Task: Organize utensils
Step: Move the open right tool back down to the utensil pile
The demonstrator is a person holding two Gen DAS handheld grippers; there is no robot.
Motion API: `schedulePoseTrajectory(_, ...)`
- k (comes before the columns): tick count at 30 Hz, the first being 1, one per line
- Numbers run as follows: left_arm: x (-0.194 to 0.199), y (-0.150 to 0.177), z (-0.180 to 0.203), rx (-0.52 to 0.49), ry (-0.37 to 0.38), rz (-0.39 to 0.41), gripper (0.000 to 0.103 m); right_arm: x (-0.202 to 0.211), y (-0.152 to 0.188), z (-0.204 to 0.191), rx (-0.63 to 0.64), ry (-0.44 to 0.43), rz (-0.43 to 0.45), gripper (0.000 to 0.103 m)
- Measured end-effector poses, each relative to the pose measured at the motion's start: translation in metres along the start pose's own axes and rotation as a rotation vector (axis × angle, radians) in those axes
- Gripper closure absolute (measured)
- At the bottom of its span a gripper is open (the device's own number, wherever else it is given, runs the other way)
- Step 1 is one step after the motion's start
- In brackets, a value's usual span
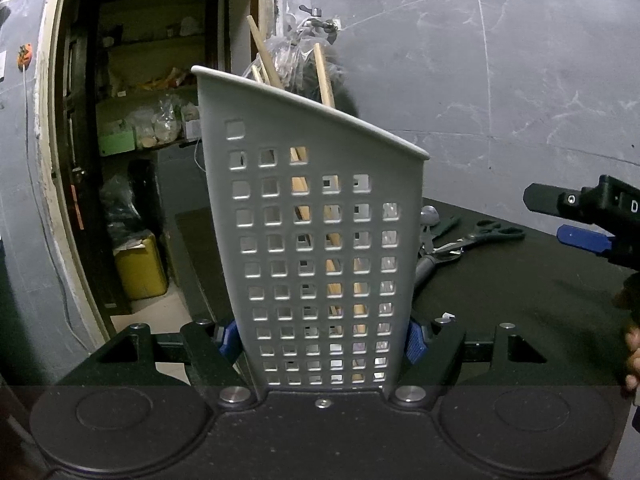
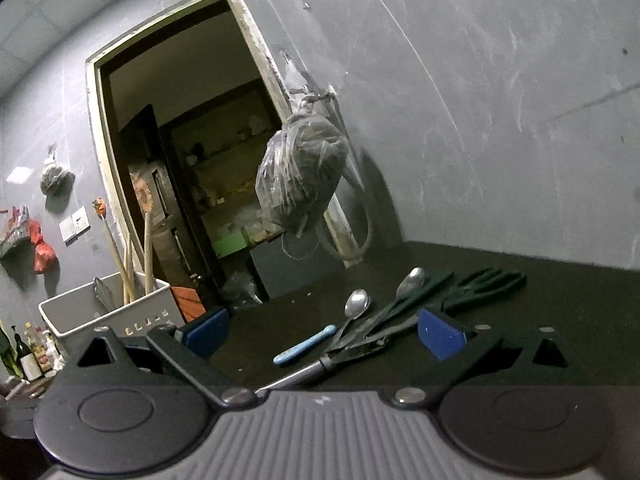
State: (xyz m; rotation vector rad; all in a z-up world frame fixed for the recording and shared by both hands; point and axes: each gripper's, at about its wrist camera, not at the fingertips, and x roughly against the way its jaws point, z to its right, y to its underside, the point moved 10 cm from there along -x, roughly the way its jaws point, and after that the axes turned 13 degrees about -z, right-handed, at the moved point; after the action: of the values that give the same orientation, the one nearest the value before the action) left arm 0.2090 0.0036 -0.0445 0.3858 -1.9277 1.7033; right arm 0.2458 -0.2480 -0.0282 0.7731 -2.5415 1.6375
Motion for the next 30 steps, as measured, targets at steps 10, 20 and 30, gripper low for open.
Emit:
schedulePoseTrajectory(10,0.001,0.001,0.001,-0.006,0.009,0.003,0.028,-0.01,0.003,0.008,-0.053,-0.013,-0.068,0.0)
schedulePoseTrajectory(20,0.002,0.004,0.001,-0.016,0.007,0.006,0.027,-0.027,0.006,0.014,-0.09,-0.055,-0.175,0.0)
schedulePoseTrajectory(30,0.003,0.004,0.003,-0.012,0.01,0.016,0.027,-0.085,-0.027,0.03,0.014,-0.036,-0.4,0.0)
